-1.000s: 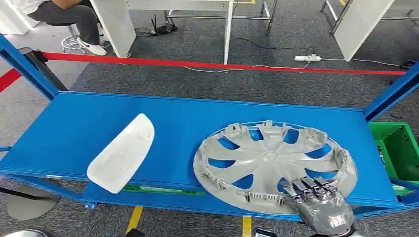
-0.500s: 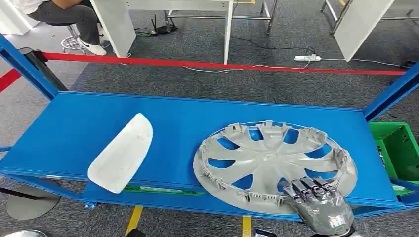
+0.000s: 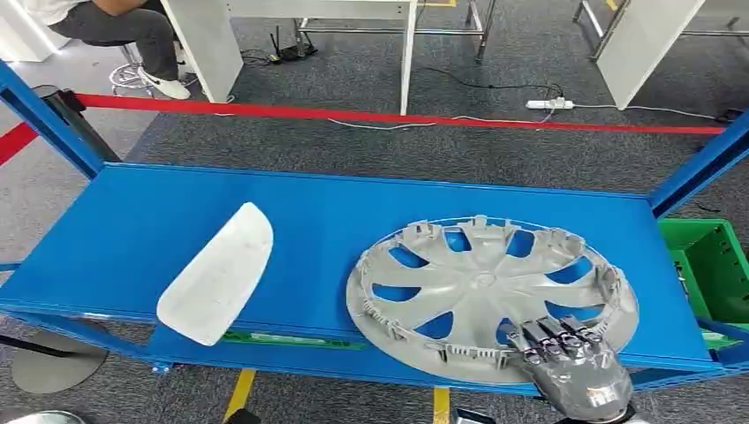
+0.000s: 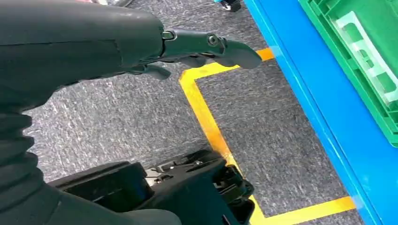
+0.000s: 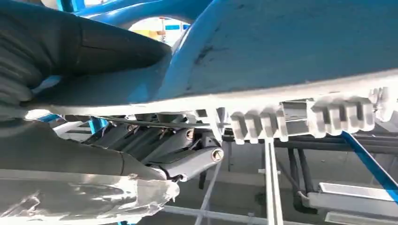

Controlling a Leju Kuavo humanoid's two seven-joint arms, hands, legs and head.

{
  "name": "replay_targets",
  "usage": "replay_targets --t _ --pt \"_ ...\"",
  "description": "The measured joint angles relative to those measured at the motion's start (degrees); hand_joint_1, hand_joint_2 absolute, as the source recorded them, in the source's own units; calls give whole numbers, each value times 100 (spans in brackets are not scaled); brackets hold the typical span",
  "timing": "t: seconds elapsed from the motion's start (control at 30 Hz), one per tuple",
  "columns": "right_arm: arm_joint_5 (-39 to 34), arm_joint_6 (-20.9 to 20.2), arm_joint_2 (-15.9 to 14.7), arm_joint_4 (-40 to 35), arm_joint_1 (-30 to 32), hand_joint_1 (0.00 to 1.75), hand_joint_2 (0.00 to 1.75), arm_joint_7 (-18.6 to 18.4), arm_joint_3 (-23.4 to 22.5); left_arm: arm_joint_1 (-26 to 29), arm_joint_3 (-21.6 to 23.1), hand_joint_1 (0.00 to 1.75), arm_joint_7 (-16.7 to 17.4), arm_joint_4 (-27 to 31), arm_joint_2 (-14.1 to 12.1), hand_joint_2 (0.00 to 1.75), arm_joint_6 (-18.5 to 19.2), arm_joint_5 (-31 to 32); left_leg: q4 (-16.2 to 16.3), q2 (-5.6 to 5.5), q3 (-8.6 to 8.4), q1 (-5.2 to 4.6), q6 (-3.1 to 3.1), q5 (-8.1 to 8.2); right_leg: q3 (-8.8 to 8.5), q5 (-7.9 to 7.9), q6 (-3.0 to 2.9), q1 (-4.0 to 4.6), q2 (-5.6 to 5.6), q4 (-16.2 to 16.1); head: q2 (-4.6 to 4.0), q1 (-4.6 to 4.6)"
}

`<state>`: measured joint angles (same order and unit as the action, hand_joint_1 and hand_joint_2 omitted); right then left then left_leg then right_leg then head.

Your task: Take the parts from the cabinet and place them on the table.

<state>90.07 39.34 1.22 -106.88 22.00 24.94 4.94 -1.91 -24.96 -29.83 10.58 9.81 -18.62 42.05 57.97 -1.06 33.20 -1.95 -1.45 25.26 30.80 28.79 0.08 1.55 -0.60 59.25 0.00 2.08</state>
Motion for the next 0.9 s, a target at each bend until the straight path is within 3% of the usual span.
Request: replay_targets --t 0.33,0.43,0.5,0.53,0.6,0.63,0.67,0.7,0.73,0.77,0.8,0.83,0.87,0.9 --pt "2 0 -37 177 6 175 175 -319 -2 0 -2 0 15 0 -22 175 94 -20 11 0 1 -22 -27 16 -3 -4 25 -24 -1 -13 0 2" --pt "2 0 -77 247 13 175 175 -382 2 -1 -6 0 15 0 -35 175 96 -26 2 0 0 -38 -69 -16 -5 -37 73 -44 -2 -28 0 -4" --pt "2 0 -125 273 25 175 175 -398 2 -5 -13 0 15 0 -35 175 96 -26 -131 22 -46 30 -102 -88 34 60 116 -22 2 38 0 2" --pt "0 0 -153 291 23 175 175 -428 2 -7 -24 0 15 0 -35 175 96 -22 -144 25 -49 44 -118 -97 137 257 162 -33 11 279 0 22" --pt "2 0 -188 356 32 175 175 -478 7 0 -37 0 15 0 -35 175 96 -7 -143 29 -38 53 -114 -101 521 714 232 -98 15 1186 0 17" --pt "2 0 -214 381 46 175 175 -498 9 4 -39 0 15 0 -37 175 94 -7 -140 33 -33 58 -108 -104 684 833 261 -125 17 1556 0 13" --pt "2 0 -247 409 60 175 175 -522 9 5 -44 0 15 0 -42 175 94 -7 -137 34 -30 68 -95 -112 748 816 287 -151 17 1703 0 17" --pt "2 0 -278 431 70 175 175 -531 9 4 -46 0 15 0 -42 175 94 -7 -136 34 -30 83 -81 -118 679 654 317 -176 20 1571 2 15" --pt "2 0 -317 450 75 175 175 -531 9 3 -48 0 15 0 -42 175 94 -7 -132 33 -29 108 -59 -124 493 401 358 -206 23 1200 0 17" --pt "2 0 -337 463 76 175 175 -518 9 2 -52 0 15 0 -39 175 94 -4 -119 30 -29 137 -27 -128 213 129 401 -239 28 660 0 15" --pt "2 0 -352 476 74 175 175 -496 9 2 -59 0 15 0 -44 175 94 0 -94 26 -26 155 21 -123 -50 -26 464 -287 32 157 0 24" --pt "2 0 -358 498 70 175 175 -455 9 1 -74 0 15 0 -68 175 92 2 -84 13 9 136 76 -132 -216 77 485 -238 -15 13 0 39" --pt "2 0 -361 501 84 175 175 -433 4 1 -85 0 15 0 -57 175 90 4 -66 -1 16 118 109 -159 -146 -3 369 -253 -39 29 2 29" --pt "0 0 -361 511 97 175 175 -419 0 0 -89 0 15 0 -61 175 87 4 -47 -4 33 117 142 -188 -109 16 339 -257 -40 12 2 31"
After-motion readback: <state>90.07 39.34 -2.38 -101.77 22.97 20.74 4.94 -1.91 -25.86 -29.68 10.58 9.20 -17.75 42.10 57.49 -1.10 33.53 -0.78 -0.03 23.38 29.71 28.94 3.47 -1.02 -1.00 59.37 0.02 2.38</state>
